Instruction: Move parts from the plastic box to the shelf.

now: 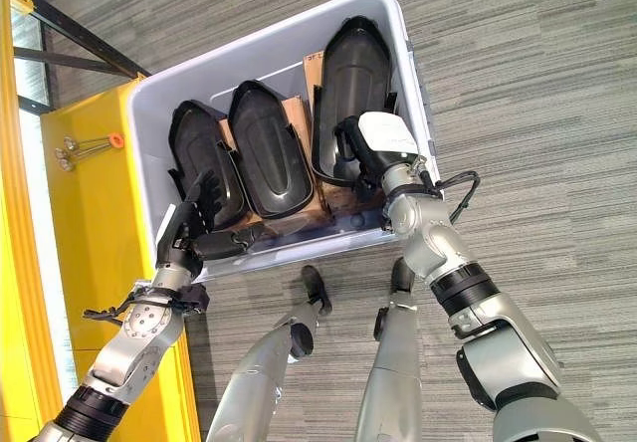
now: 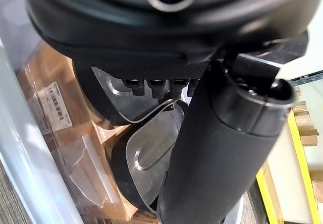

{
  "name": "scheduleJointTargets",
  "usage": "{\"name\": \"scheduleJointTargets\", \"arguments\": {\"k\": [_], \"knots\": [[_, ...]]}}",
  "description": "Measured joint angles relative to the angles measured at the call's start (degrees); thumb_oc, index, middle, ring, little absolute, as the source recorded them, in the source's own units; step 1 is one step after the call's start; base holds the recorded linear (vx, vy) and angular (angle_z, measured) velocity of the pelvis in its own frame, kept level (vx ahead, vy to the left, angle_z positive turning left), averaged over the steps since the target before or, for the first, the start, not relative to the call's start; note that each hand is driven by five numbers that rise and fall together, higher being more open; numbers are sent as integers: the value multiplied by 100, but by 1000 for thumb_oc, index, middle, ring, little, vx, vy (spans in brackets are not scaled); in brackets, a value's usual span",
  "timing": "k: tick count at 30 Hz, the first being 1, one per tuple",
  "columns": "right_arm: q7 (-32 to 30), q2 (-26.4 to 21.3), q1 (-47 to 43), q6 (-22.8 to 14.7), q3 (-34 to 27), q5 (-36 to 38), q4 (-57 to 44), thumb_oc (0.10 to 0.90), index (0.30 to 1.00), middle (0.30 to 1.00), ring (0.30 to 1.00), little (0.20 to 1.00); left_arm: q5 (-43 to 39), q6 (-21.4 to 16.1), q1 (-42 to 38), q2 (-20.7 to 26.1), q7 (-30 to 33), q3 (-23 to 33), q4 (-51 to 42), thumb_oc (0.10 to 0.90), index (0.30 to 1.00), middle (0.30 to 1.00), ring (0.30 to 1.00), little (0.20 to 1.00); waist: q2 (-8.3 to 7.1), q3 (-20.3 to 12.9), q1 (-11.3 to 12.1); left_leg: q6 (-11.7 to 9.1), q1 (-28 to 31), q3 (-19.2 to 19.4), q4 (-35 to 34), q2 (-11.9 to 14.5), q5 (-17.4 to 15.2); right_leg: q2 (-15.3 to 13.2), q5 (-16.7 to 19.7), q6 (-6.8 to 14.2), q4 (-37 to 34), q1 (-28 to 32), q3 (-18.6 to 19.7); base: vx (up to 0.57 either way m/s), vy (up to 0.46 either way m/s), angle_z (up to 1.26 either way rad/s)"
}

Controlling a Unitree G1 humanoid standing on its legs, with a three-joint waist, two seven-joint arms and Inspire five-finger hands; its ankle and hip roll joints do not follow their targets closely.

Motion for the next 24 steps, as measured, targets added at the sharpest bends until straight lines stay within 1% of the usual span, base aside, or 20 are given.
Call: {"name": "scheduleJointTargets", "arguments": {"k": [5,12,14,18,19,20,21,22,23,24], "knots": [[-84,-19,-1,-1,0,-83,1,400,300,300,300,300,-9,-5,-10,0,-2,-16,-1,900,1000,1000,1000,1000,33,-8,6,-1,-21,-1,-20,0,-1,0,0,0,-6,-26,-3,0,0,0],[-204,-75,-90,-45,-25,-83,1,400,300,300,300,300,-13,-14,-6,0,1,-134,-1,900,1000,1000,1000,1000,142,-31,27,-12,-136,-2,-199,-25,-4,19,2,8,-159,-143,-19,0,0,0],[-215,-89,-124,-65,-27,-83,0,400,300,300,300,300,-22,-14,-17,0,-1,-167,0,900,1000,1000,1000,1000,142,-31,27,-54,-173,-2,-197,-28,2,15,1,7,-200,-181,-7,0,0,0],[-217,-115,-129,-73,-39,-82,5,400,300,300,300,300,-178,-33,-3,-1,-2,-199,-1,900,1000,1000,1000,1000,171,-31,49,-63,-184,5,-243,-40,-1,40,3,13,-184,-195,-11,1,2,-1],[-217,-132,-129,-73,-66,-79,7,400,300,300,300,300,-178,-48,-11,-2,1,-199,0,900,1000,1000,1000,1000,170,-30,43,-138,-195,-4,-260,-59,-44,-4,2,10,-214,-194,10,1,-1,33],[-219,-158,-131,-79,-100,-71,7,400,300,300,300,300,-182,-49,-57,4,3,-204,4,900,1000,1000,1000,1000,142,-26,-38,-116,-412,-105,317,-126,-287,-175,31,-7,-245,-254,-21,2,0,23],[-219,-170,-135,-84,-112,-68,10,400,300,300,300,300,-190,-51,-19,-18,6,-206,3,900,1000,1000,1000,1000,152,-36,3,-33,-557,-252,1169,-54,-519,-156,41,10,-165,-275,27,3,1,-16],[-219,-174,-139,-100,-53,-68,23,400,300,300,300,300,-202,-53,93,-65,11,-197,1,900,1000,1000,1000,1000,271,-116,66,155,-383,-246,1063,41,-664,-36,36,149,-176,-294,29,3,1,-47],[-235,-193,-149,-156,-50,-68,26,400,300,300,300,300,-204,-49,127,-111,13,-194,37,900,1000,1000,1000,1000,298,-110,84,203,-351,-190,947,39,-673,-34,101,100,154,-455,133,2,3,-33],[-298,-208,-151,-281,-88,-65,26,400,300,300,300,300,-205,-52,131,-82,10,-194,10,900,1000,1000,1000,1000,297,-124,10,170,-328,-132,730,-27,-605,-16,-12,-60,361,-354,100,4,4,8]]}}
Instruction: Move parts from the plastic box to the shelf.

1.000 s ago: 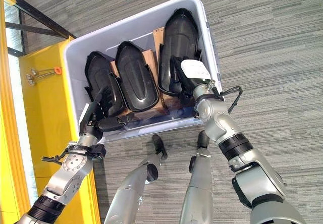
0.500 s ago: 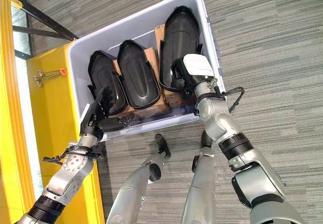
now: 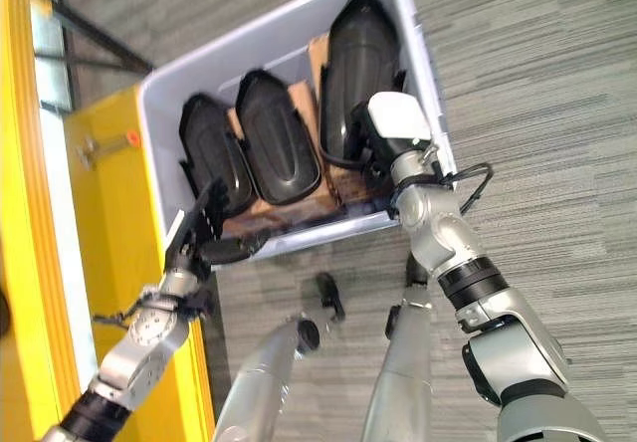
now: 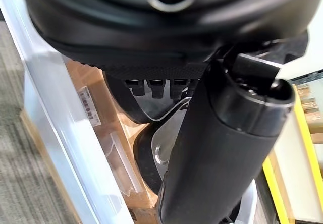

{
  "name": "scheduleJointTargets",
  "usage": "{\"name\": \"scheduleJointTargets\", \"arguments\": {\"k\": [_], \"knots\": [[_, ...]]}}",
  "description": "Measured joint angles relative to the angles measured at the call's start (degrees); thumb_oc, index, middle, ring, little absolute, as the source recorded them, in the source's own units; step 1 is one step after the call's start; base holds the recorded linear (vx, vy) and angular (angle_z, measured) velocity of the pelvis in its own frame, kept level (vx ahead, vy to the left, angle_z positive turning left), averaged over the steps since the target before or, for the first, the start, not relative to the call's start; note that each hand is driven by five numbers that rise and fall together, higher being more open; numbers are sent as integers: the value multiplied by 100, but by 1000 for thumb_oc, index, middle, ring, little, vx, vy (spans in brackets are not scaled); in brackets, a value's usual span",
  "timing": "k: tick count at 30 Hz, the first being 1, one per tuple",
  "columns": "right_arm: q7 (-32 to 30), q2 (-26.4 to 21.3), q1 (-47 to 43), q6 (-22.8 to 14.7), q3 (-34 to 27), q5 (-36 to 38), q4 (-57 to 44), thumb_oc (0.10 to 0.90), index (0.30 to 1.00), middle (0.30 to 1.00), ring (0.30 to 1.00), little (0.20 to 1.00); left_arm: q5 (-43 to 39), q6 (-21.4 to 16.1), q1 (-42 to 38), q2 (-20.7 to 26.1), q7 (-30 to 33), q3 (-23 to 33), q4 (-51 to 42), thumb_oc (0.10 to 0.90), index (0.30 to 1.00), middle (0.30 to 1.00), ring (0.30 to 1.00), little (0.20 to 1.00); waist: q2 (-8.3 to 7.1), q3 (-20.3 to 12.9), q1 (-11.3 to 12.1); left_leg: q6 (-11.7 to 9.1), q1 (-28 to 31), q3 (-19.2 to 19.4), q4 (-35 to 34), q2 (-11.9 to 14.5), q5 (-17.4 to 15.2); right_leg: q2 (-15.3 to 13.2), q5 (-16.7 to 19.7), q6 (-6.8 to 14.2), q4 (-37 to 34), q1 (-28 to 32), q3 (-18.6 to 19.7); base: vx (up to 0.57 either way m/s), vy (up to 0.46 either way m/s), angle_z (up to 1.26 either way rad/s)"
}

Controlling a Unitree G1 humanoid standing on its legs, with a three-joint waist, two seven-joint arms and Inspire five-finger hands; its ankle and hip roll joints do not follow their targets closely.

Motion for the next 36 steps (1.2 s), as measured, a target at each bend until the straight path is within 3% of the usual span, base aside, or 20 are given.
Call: {"name": "scheduleJointTargets", "arguments": {"k": [7,14,17,22,31,34,36], "knots": [[-95,-109,6,-293,-8,16,4,400,300,300,300,300,-4,-1,-37,0,1,9,-40,900,1000,1000,1000,1000,2,5,-8,14,137,94,-355,-62,355,7,38,19,-187,69,11,2,0,3],[-127,-109,-6,-308,62,4,4,400,300,300,300,300,-3,0,-133,-4,-21,22,-56,900,1000,1000,1000,1000,11,9,10,55,290,108,-617,-108,558,46,41,-20,-176,88,14,4,2,0],[-127,-154,-31,-307,57,-4,3,400,300,300,300,300,-3,5,-117,-17,-23,26,-56,900,1000,1000,1000,1000,139,62,0,51,365,99,-645,-110,580,48,46,-21,-188,164,14,0,0,0],[-117,-152,-23,-296,75,-3,-53,400,300,300,300,300,-5,7,-123,-30,-38,42,-64,900,1000,1000,1000,1000,161,71,4,29,403,108,-667,-96,598,83,57,-34,-191,183,18,2,1,-1],[180,-25,249,18,71,288,-149,400,300,300,300,300,-20,64,-130,-70,-77,187,-102,900,1000,1000,1000,1000,129,137,-20,18,1043,36,-925,-71,647,170,128,-67,-419,894,-128,9,-16,0],[411,92,364,283,68,463,-216,400,300,300,300,300,-20,69,-162,-72,-142,375,-101,900,1000,1000,1000,1000,54,192,-64,20,1323,-16,-934,-19,639,209,109,-74,-521,1254,-216,20,-52,3],[749,116,655,467,78,466,-302,400,300,300,300,300,-21,95,-214,-71,-150,531,-100,900,1000,1000,1000,1000,-85,288,-100,15,1642,-90,-940,32,625,255,74,-84,-590,1631,-296,43,-100,8]]}}
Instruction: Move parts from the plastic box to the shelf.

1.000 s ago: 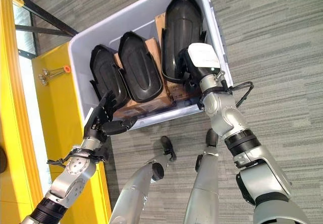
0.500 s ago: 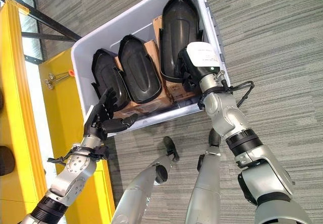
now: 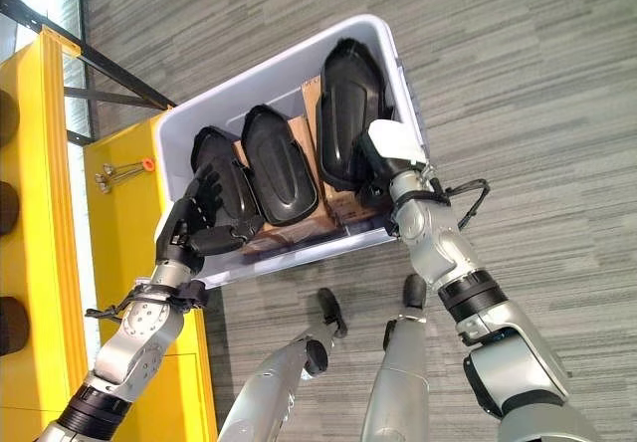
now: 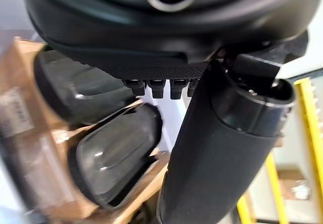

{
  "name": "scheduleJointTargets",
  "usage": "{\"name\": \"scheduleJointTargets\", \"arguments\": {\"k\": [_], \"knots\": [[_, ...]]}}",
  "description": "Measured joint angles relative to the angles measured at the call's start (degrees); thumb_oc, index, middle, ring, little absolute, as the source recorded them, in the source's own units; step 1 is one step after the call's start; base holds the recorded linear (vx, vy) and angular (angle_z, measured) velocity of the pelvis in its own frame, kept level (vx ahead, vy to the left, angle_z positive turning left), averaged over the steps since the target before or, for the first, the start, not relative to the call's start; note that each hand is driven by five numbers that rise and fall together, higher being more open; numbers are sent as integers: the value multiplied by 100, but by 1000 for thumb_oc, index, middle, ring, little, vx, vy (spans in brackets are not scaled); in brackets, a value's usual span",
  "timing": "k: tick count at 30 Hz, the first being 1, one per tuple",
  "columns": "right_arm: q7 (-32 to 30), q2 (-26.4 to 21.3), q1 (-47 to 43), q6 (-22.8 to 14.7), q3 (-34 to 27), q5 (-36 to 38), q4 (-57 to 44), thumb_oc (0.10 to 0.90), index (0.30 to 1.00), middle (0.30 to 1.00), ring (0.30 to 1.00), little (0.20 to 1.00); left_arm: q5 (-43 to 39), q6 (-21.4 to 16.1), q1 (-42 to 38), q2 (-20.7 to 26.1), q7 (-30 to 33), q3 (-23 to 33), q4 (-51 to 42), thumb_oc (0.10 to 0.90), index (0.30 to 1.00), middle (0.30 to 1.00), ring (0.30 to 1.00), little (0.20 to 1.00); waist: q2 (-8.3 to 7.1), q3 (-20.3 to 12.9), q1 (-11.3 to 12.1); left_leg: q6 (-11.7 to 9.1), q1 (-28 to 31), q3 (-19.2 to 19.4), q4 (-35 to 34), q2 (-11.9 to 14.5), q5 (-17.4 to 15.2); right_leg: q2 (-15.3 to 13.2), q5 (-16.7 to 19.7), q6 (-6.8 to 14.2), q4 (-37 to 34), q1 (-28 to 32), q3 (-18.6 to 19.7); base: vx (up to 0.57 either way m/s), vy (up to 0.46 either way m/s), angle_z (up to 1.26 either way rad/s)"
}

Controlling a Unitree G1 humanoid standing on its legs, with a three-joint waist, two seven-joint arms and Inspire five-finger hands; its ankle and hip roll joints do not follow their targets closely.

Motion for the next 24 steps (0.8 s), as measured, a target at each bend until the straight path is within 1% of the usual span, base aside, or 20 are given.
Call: {"name": "scheduleJointTargets", "arguments": {"k": [2,4,5,6,8,10,12,14,15,16,17,19,20,21,22,24], "knots": [[132,60,144,82,7,6,-10,400,300,300,300,300,-1,119,-23,-27,-19,76,31,900,1000,1000,1000,1000,-66,49,-56,-14,202,-65,-1,16,-15,-2,-26,-1,-20,267,-96,0,-80,11],[367,129,377,215,71,63,23,400,300,300,300,300,-2,196,-64,-130,-27,135,118,900,1000,1000,1000,1000,-149,99,-54,-12,505,-132,-22,89,-16,65,-15,-28,-173,675,-225,-29,-105,10],[450,151,480,226,131,119,40,400,300,300,300,300,-2,193,-52,-155,-29,209,109,900,1000,1000,1000,1000,-198,99,-43,-76,581,-151,-90,140,-30,109,10,-70,-299,792,-305,37,-125,8],[463,166,486,232,145,117,40,400,300,300,300,300,-1,203,-34,-160,-35,231,120,900,1000,1000,1000,1000,-208,105,-37,-97,605,-185,-111,169,-11,145,42,-59,-379,871,-333,16,-101,4],[492,172,653,232,247,120,33,400,300,300,300,300,2,208,0,-192,-70,238,226,900,1000,1000,1000,1000,-283,154,-39,-135,869,-254,-287,207,68,229,109,-97,-600,1184,-408,6,-44,9],[445,210,885,228,247,117,-76,400,300,300,300,300,5,202,82,-190,-113,282,231,900,1000,1000,1000,1000,-362,176,-32,-176,1048,-302,-436,229,112,265,71,-70,-719,1369,-447,40,-37,10],[386,286,1074,249,253,106,-201,400,300,300,300,300,7,203,203,-189,-111,365,235,900,1000,1000,1000,1000,-399,190,-33,-194,1182,-302,-577,258,141,300,94,-97,-867,1508,-467,65,-49,-2],[387,400,1224,379,348,96,-210,400,300,300,300,300,12,204,240,-206,-94,395,318,900,1000,1000,1000,1000,-433,190,-33,-223,1367,-313,-730,288,185,369,158,-95,-1015,1729,-503,90,-80,-1],[351,435,1328,382,433,97,-214,400,300,300,300,300,18,202,217,-203,-101,420,324,900,1000,1000,1000,1000,-494,181,-37,-248,1495,-344,-827,322,211,418,159,-89,-1110,1878,-557,137,-143,6],[351,437,1386,384,451,97,-216,400,300,300,300,300,18,203,203,-208,-115,421,324,900,1000,1000,1000,1000,-508,182,-38,-255,1570,-373,-878,340,218,453,187,-94,-1225,1990,-598,163,-178,13],[351,468,1485,375,480,98,-234,400,300,300,300,300,24,204,210,-206,-147,477,305,900,1000,1000,1000,1000,-629,161,-28,-302,1734,-432,-933,403,244,536,237,-154,-1401,2251,-668,161,-165,10],[350,472,1515,374,617,97,-268,400,300,300,300,300,26,209,255,-203,-195,636,304,900,1000,1000,1000,1000,-824,86,7,-321,1889,-436,-990,467,252,632,257,-181,-1579,2465,-699,124,-106,5],[352,450,1583,372,632,99,-434,400,300,300,300,300,27,213,253,-201,-257,789,302,900,1000,1000,1000,1000,-998,-4,12,-343,1956,-477,-999,520,248,685,260,-188,-1681,2599,-764,108,-78,4],[352,450,1583,372,632,99,-434,400,300,300,300,300,27,213,253,-201,-257,789,302,900,1000,1000,1000,1000,-998,-4,12,-343,1956,-477,-999,520,248,685,260,-188,-1681,2599,-764,114,-78,5],[351,401,1646,372,618,100,-683,400,300,300,300,300,29,217,246,-183,-261,891,294,900,1000,1000,1000,1000,-1144,-119,34,-349,1971,-476,-1000,555,250,731,264,-194,-1769,2655,-776,118,-67,2],[352,373,1661,383,574,111,-833,400,300,300,300,300,39,296,216,-194,-273,912,288,900,1000,1000,1000,1000,-1198,-154,40,-352,2074,-503,-1027,564,242,756,267,-198,-1859,2808,-819,116,-65,7]]}}
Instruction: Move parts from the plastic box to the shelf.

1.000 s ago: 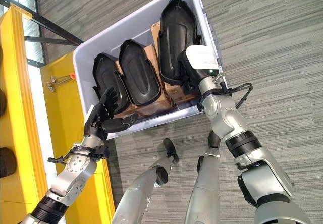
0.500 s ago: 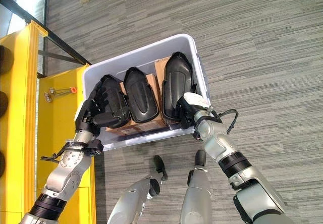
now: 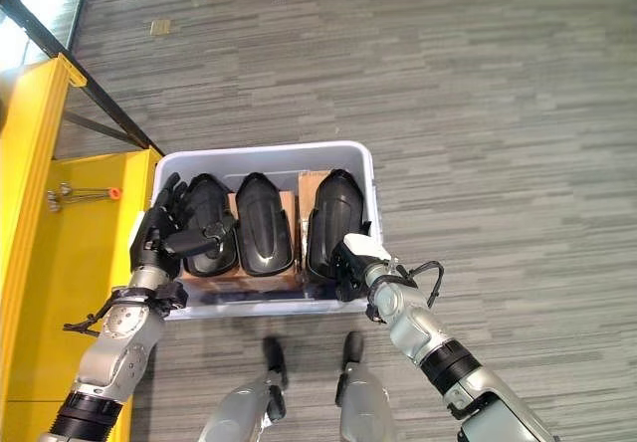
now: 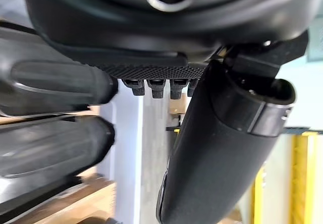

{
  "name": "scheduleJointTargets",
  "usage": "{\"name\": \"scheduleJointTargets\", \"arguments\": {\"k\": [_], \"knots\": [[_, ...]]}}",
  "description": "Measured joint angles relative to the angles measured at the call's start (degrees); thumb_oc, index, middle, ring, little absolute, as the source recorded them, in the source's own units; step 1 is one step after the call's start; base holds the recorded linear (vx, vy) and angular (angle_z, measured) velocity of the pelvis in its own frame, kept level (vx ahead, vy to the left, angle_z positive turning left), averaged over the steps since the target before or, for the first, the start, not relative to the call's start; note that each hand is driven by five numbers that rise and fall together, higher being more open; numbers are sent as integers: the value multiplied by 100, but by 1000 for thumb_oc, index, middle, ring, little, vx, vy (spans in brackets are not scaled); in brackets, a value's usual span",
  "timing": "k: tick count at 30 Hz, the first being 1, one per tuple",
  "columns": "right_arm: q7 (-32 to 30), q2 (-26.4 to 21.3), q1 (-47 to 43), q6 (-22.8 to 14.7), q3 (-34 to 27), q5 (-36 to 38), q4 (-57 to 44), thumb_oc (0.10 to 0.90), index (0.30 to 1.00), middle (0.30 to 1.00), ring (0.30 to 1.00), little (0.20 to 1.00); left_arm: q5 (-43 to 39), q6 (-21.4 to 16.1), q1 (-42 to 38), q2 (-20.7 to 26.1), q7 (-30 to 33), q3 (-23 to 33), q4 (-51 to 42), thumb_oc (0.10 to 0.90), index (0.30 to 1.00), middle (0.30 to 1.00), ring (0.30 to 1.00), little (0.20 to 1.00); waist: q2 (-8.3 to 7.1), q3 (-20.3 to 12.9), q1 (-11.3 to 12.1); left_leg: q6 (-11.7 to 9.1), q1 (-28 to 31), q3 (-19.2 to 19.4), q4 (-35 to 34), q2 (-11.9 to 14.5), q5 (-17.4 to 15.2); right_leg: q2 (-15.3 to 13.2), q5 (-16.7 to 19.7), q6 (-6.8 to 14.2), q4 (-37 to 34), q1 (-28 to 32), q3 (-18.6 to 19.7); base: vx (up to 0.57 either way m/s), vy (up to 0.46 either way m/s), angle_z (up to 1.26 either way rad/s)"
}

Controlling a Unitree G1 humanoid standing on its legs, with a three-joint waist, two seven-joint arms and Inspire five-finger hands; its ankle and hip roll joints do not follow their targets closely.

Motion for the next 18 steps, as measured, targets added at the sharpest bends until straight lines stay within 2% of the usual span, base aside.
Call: {"name": "scheduleJointTargets", "arguments": {"k": [4,5,6,7,13,15,18], "knots": [[11,-116,236,65,-160,123,-636,400,300,300,300,300,50,163,35,-29,-86,57,-26,900,1000,1000,1000,1000,-28,-121,63,-21,259,-80,-149,11,-12,61,17,-13,-256,347,-85,109,-46,9],[11,-115,291,81,-168,125,-752,400,300,300,300,300,55,168,92,-28,-110,74,-26,900,1000,1000,1000,1000,-39,-230,69,-30,282,-81,-184,18,-15,80,23,-15,-309,378,-84,101,-30,-3],[90,-101,306,86,-167,166,-837,400,300,300,300,300,93,175,235,-80,-120,179,-27,900,1000,1000,1000,1000,-57,-473,80,-44,311,-80,-236,22,-18,101,29,-16,-388,417,-85,78,-20,0],[117,-116,311,112,-168,167,-875,400,300,300,300,300,94,175,273,-121,-124,217,-27,900,1000,1000,1000,1000,-54,-545,91,-50,336,-81,-270,19,-13,107,41,-13,-433,454,-93,81,-21,2],[395,-198,595,87,-178,405,-1463,400,300,300,300,300,121,187,541,-209,-236,401,-25,900,1000,1000,1000,1000,-128,-761,95,-64,593,-84,-386,19,-19,154,138,-10,-754,811,-105,49,-4,1],[551,-253,612,62,-185,877,-1625,400,300,300,300,300,368,267,559,-215,-256,401,-25,900,1000,1000,1000,1000,-141,-809,109,-80,621,-85,-390,18,-32,170,218,-4,-904,915,-110,24,-7,0],[881,-362,808,45,-205,1486,-2394,400,300,300,300,300,474,293,799,-216,-325,453,-23,900,1000,1000,1000,1000,-144,-876,109,-99,615,-94,-388,27,-20,198,252,-14,-981,949,-117,5,-10,2]]}}
